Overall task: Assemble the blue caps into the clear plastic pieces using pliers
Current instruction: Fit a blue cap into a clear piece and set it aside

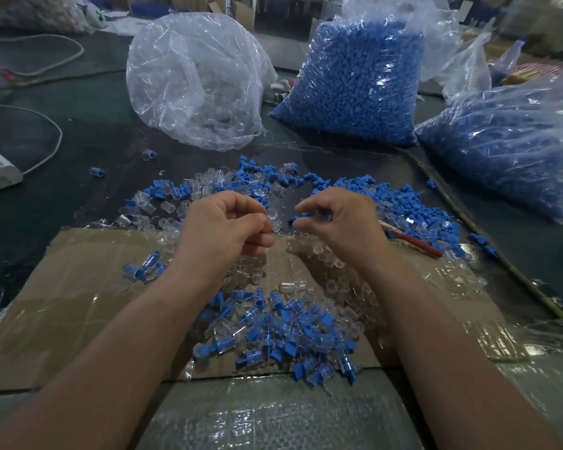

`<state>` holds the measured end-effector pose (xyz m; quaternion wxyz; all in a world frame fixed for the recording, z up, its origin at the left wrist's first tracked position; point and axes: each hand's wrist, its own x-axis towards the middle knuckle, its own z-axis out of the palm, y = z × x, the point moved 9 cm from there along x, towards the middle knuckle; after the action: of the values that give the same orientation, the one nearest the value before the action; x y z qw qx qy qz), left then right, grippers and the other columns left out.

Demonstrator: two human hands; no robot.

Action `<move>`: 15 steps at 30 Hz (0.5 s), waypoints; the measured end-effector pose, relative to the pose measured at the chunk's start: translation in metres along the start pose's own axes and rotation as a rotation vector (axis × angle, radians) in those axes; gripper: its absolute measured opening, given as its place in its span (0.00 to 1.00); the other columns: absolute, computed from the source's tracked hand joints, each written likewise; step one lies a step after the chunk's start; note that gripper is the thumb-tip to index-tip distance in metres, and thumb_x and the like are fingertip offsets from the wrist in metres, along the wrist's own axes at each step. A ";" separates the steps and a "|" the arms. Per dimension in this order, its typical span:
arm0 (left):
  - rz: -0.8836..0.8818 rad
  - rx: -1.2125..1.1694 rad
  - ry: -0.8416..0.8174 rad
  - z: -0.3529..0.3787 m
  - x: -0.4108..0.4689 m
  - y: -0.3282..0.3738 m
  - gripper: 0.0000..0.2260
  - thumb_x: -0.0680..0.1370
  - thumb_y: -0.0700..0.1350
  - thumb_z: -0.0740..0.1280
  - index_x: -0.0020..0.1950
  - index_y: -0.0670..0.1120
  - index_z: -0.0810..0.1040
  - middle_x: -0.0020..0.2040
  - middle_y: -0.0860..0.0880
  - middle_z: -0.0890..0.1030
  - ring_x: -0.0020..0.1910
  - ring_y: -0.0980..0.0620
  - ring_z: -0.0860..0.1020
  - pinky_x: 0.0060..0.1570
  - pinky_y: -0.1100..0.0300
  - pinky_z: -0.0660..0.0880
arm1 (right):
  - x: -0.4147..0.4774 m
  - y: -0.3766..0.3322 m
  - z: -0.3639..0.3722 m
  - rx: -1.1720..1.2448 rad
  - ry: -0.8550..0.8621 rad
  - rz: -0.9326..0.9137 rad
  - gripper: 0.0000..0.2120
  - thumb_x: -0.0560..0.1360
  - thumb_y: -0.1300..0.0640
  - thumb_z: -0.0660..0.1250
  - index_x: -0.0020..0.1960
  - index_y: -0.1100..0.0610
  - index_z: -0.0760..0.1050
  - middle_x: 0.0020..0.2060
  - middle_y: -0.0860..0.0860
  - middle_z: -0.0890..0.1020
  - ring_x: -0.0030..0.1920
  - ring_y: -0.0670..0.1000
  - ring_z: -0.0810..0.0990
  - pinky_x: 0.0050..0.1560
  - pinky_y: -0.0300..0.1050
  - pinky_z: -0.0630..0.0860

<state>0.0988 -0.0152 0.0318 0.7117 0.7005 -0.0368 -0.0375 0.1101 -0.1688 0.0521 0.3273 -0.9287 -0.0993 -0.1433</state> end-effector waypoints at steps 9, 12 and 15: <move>0.003 0.003 -0.004 0.000 0.000 -0.001 0.05 0.74 0.33 0.66 0.41 0.42 0.76 0.30 0.49 0.81 0.27 0.55 0.80 0.27 0.65 0.77 | -0.005 0.029 -0.003 0.208 -0.051 0.293 0.10 0.74 0.65 0.66 0.52 0.56 0.80 0.43 0.44 0.80 0.43 0.39 0.78 0.42 0.29 0.75; 0.013 0.031 -0.007 0.001 0.000 0.000 0.06 0.73 0.33 0.67 0.40 0.42 0.76 0.31 0.48 0.81 0.28 0.55 0.80 0.27 0.66 0.76 | -0.007 0.019 -0.011 0.317 -0.003 0.245 0.09 0.72 0.65 0.69 0.47 0.53 0.81 0.40 0.44 0.82 0.42 0.44 0.82 0.44 0.35 0.78; 0.020 0.058 -0.006 0.001 0.000 -0.001 0.06 0.72 0.33 0.68 0.40 0.43 0.76 0.34 0.46 0.81 0.29 0.54 0.81 0.29 0.65 0.77 | -0.009 0.004 -0.016 0.473 0.032 0.187 0.09 0.68 0.65 0.73 0.41 0.51 0.80 0.34 0.47 0.83 0.35 0.45 0.82 0.38 0.36 0.78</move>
<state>0.0985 -0.0162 0.0312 0.6912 0.7205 -0.0470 -0.0312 0.0994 -0.1829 0.0581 0.5487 -0.8292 -0.0384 -0.0997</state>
